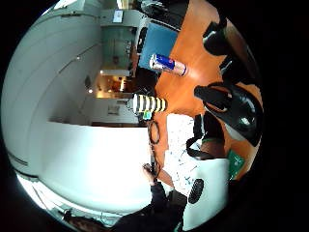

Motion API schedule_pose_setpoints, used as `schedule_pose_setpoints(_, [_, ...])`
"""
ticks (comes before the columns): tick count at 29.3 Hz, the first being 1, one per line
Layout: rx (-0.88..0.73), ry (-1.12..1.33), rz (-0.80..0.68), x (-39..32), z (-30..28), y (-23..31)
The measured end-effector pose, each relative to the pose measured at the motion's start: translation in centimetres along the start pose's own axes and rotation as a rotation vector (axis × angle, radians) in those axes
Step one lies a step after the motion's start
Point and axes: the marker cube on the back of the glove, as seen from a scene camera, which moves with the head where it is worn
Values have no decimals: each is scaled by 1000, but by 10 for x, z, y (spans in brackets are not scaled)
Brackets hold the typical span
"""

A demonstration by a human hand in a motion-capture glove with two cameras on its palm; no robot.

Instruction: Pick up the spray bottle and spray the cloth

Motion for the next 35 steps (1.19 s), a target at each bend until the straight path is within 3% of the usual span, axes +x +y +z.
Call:
schedule_pose_setpoints(19, [-181, -283, -255, 6, 37, 9])
schedule_pose_setpoints(35, [-103, -363, -426, -32, 31, 15])
